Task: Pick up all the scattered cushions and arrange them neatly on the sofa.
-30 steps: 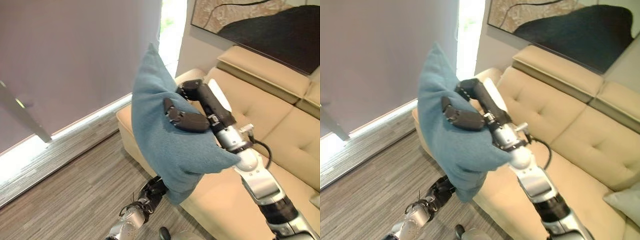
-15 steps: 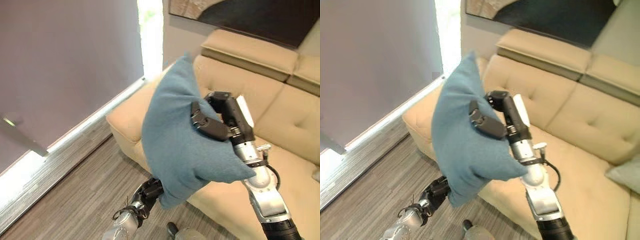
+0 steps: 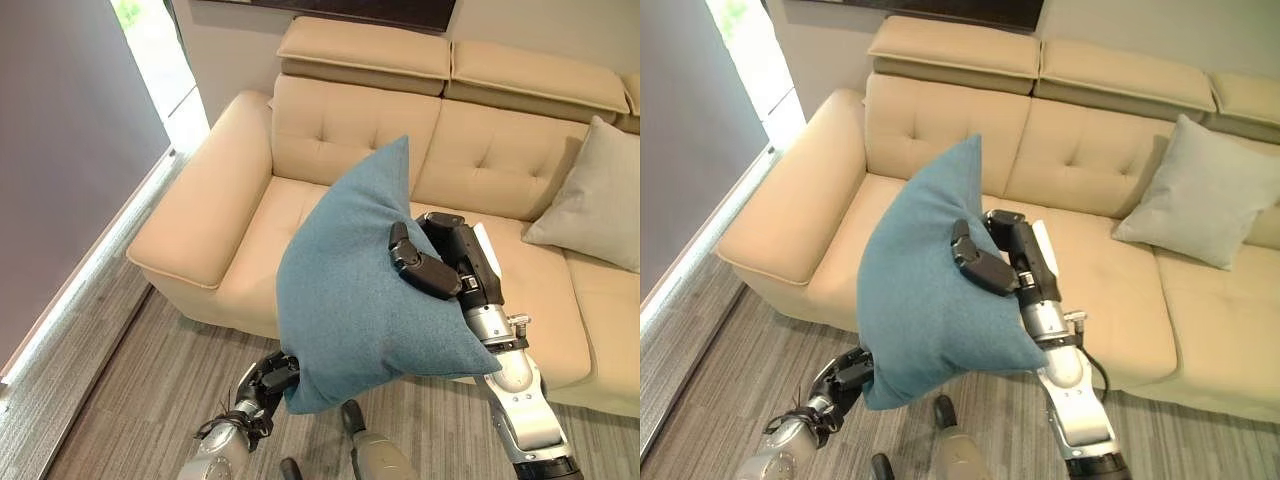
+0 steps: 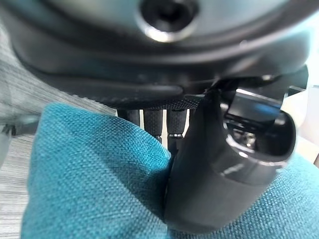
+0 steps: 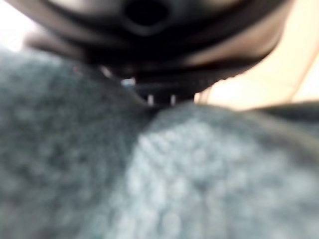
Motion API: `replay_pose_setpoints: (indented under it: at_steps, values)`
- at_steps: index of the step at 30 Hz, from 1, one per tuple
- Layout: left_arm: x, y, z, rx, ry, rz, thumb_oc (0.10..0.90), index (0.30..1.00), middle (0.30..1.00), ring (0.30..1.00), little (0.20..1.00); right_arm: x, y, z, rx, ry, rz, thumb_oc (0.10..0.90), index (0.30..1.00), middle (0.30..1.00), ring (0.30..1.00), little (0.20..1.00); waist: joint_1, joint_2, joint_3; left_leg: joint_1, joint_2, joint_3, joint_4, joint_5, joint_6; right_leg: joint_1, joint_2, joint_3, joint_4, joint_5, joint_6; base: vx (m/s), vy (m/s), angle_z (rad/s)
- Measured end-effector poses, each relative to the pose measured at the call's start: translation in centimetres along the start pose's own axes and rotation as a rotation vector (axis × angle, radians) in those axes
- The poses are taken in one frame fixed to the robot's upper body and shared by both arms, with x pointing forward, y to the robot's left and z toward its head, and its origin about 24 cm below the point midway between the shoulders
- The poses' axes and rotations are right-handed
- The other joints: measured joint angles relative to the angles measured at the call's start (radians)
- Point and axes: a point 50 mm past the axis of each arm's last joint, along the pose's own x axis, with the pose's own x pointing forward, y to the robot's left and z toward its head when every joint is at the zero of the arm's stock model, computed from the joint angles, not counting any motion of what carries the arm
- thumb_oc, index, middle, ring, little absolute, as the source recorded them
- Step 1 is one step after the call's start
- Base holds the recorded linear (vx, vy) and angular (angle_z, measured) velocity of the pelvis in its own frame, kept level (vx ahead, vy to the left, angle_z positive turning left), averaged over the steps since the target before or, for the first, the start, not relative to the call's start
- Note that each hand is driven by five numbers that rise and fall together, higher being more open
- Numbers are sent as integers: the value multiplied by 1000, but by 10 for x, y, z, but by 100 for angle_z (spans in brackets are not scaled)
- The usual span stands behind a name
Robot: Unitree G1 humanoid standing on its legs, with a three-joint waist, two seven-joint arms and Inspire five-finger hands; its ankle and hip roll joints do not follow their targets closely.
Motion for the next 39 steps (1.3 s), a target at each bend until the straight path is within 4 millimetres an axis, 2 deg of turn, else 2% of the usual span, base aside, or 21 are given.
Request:
replay_pose_setpoints:
  at_steps: [1, 2, 3, 5, 10, 11, 14, 16, 20, 23, 25, 27, 29, 30, 31, 33, 34, 36, 37, 38, 39]
  values:
    - [-1, 2, 0, -2, -4, 9, 400, 300, 300, 300, 300, 0, 0, -1, 1, 6, 6, 400, 300, 300, 300, 300, 17, -2, -1, 3, 8, 11, -2, 2, -5, 12, 2, -27, 2, -3, -5, 69, -101, -68]
    - [-2, 5, 3, 1, -16, 22, 400, 300, 300, 300, 300, 0, 0, -3, -10, 13, 10, 400, 300, 300, 300, 300, 32, 1, 2, 3, 24, 22, -4, 5, -18, 36, 20, -49, -52, 6, -33, 95, -100, -44]
    - [-2, 7, 4, 3, -22, 28, 400, 300, 300, 300, 300, -1, 0, -4, -22, 19, 10, 400, 300, 300, 300, 300, 27, 3, 2, 5, 33, 14, -11, 13, -30, 58, 38, -45, -88, 34, -75, 95, -87, -23]
    - [-3, 8, 4, -5, -27, 34, 400, 300, 300, 300, 300, -2, -3, -9, -33, 42, 0, 400, 300, 300, 300, 300, 30, 11, 3, 13, 46, 15, -11, 13, -44, 80, 68, -29, -126, 52, -98, 83, -82, -14]
    - [-6, 5, 4, -34, -49, 34, 400, 300, 300, 300, 300, -9, -16, -17, -62, 91, -38, 400, 300, 300, 300, 300, 23, 42, 2, 15, 90, 13, 10, 9, -81, 86, 119, 10, -150, 61, -118, 69, -105, -29]
    - [-5, 2, 4, -40, -54, 28, 400, 300, 300, 300, 300, -13, -22, -18, -77, 105, -53, 400, 300, 300, 300, 300, 15, 47, 3, 1, 98, 9, 54, -2, -97, 87, 121, 16, -149, 56, -125, 69, -48, -17]
    - [-4, 1, 4, -45, -53, 27, 400, 300, 300, 300, 300, -14, -27, -23, -91, 131, -61, 400, 300, 300, 300, 300, 19, 47, 4, -10, 98, -5, 131, -4, -100, 94, 121, 60, -141, 45, -144, 64, -24, -38]
    - [-4, 0, 2, -58, -55, 28, 400, 300, 300, 300, 300, -18, -30, -28, -101, 161, -71, 400, 300, 300, 300, 300, 26, 44, 6, -58, 91, -64, 236, -10, -112, 102, 106, 97, -133, 39, -154, 134, -15, -39]
    - [0, -9, 3, -76, -66, 7, 400, 300, 300, 300, 300, -23, -41, -31, -117, 195, -119, 400, 300, 300, 300, 300, 11, 49, 9, -114, 70, -144, 192, -25, -102, 94, 102, 117, -135, 36, -169, 150, 20, -4]
    - [0, -9, 3, -74, -63, 7, 400, 300, 300, 300, 300, -24, -39, -32, -112, 200, -125, 400, 300, 300, 300, 300, 19, 28, 21, -183, 39, -181, 122, -22, -106, 86, 101, 148, -144, 35, -171, 173, 46, -20]
    - [-1, -8, 2, -74, -60, 11, 400, 300, 300, 300, 300, -24, -39, -33, -112, 201, -125, 400, 300, 300, 300, 300, 27, 28, 23, -221, 30, -190, 105, -21, -103, 80, 102, 153, -154, 34, -172, 194, 93, -36]
    - [-2, -5, -1, -75, -47, 25, 400, 300, 300, 300, 300, -24, -36, -34, -109, 206, -112, 400, 300, 300, 300, 300, 30, 48, 26, -223, 54, -209, 87, -38, -79, 89, 129, 174, -161, 37, -162, 277, 169, -50]
    - [-3, -3, 0, -68, -50, 31, 400, 300, 300, 300, 300, -26, -31, -36, -95, 214, -103, 400, 300, 300, 300, 300, 40, 60, 28, -215, 62, -199, 83, -19, -87, 89, 148, 205, -133, -2, -116, 234, 165, -49]
    - [-4, 0, 4, -48, -58, 30, 400, 300, 300, 300, 300, -27, -30, -37, -92, 220, -102, 400, 300, 300, 300, 300, 46, 54, 26, -200, 54, -188, 68, -15, -94, 57, 142, 202, 25, -60, -108, 219, 176, -22]
    - [-7, 4, 8, -27, -62, 35, 400, 300, 300, 300, 300, -28, -28, -38, -88, 225, -99, 400, 300, 300, 300, 300, 47, 32, 16, -191, 32, -174, 68, -14, -95, 70, 123, 212, 62, -100, -115, 212, 187, -20]
    - [-8, 6, 11, -19, -74, 35, 400, 300, 300, 300, 300, -26, -27, -36, -93, 214, -90, 400, 300, 300, 300, 300, 60, 31, 11, -184, 19, -148, 69, 7, -86, 68, 109, 234, 53, -138, -116, 190, 172, -25]
    - [-8, 7, 13, -13, -80, 43, 400, 300, 300, 300, 300, -24, -23, -35, -97, 208, -74, 400, 300, 300, 300, 300, 68, 32, 11, -171, 4, -144, 68, 17, -56, 68, 101, 253, 65, -148, -99, 159, 146, -39]
    - [-9, 8, 13, -14, -82, 59, 400, 300, 300, 300, 300, -24, -21, -34, -107, 203, -63, 400, 300, 300, 300, 300, 76, 33, 9, -157, -5, -129, 68, 26, -34, 70, 92, 260, 91, -160, -77, 109, 105, -31]
    - [-9, 9, 14, -13, -85, 62, 400, 300, 300, 300, 300, -24, -21, -34, -112, 201, -62, 400, 300, 300, 300, 300, 74, 30, 10, -154, -13, -124, 72, 33, -20, 70, 81, 259, 116, -168, -68, 130, 125, -7]
    - [-8, 10, 15, -16, -90, 66, 400, 300, 300, 300, 300, -23, -20, -34, -118, 201, -57, 400, 300, 300, 300, 300, 60, 25, 13, -139, -28, -119, 69, 59, 1, 47, 68, 254, 194, -190, -36, 127, 119, 4]
    - [-9, 10, 16, -15, -91, 69, 400, 300, 300, 300, 300, -23, -19, -34, -116, 202, -57, 400, 300, 300, 300, 300, 50, 18, 13, -132, -35, -117, 70, 53, 8, 44, 62, 253, 213, -192, -32, 279, 172, -18]
